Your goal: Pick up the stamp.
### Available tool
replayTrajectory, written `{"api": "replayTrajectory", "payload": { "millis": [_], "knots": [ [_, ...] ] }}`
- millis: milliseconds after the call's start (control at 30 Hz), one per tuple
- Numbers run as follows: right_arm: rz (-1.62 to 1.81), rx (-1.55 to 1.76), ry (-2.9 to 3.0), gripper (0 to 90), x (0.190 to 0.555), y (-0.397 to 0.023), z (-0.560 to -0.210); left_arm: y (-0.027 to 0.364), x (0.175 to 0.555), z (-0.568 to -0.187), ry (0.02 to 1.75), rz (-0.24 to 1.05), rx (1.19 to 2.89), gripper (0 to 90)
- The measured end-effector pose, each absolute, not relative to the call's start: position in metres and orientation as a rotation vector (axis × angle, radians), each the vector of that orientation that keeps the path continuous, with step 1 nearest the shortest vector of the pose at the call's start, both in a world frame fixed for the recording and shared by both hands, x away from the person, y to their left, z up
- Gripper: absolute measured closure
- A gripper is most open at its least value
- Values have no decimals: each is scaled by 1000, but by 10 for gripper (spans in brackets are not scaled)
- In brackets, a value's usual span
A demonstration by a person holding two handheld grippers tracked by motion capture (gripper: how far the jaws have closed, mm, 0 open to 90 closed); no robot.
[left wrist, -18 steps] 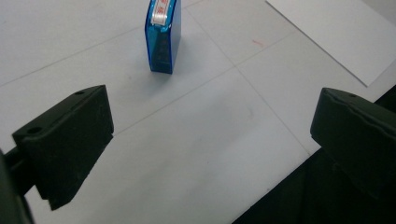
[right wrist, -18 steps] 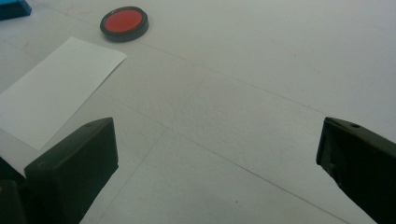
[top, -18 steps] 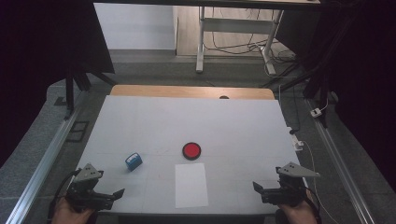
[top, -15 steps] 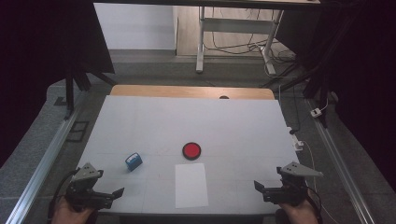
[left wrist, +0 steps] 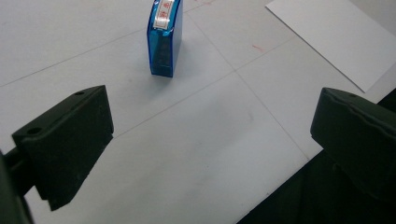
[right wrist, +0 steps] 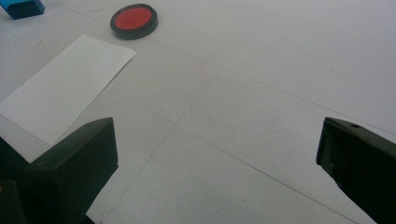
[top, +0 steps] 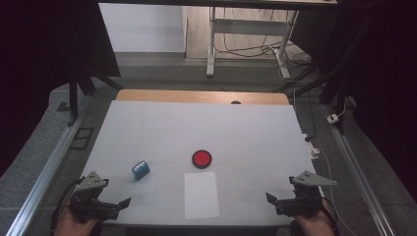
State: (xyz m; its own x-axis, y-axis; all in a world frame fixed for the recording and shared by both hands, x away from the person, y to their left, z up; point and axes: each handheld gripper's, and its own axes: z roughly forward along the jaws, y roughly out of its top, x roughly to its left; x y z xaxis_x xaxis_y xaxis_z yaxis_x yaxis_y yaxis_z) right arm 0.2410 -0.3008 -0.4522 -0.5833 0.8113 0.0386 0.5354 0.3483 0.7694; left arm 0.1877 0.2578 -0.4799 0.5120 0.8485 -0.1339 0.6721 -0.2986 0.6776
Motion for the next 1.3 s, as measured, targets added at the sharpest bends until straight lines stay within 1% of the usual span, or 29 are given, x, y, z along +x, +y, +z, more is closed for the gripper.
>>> {"api": "replayTrajectory", "payload": {
  "millis": [300, 467, 567, 733, 1300],
  "knots": [
    [1092, 1189, 2287, 0, 242, -301, -452, 256, 190, -481, 1270, 326, 2078, 0],
    [1094, 1185, 2292, 0, 242, -300, -453, 257, 190, -479, 1251, 329, 2074, 0],
    [1093, 1183, 2297, 0, 242, -300, -453, 258, 189, -475, 1242, 356, 2066, 0],
    [1093, 1181, 2302, 0, 242, -299, -453, 262, 190, -474, 1235, 338, 2037, 0],
    [1079, 1173, 2325, 0, 243, -298, -454, 259, 201, -473, 1199, 323, 2051, 0]
  ]
}}
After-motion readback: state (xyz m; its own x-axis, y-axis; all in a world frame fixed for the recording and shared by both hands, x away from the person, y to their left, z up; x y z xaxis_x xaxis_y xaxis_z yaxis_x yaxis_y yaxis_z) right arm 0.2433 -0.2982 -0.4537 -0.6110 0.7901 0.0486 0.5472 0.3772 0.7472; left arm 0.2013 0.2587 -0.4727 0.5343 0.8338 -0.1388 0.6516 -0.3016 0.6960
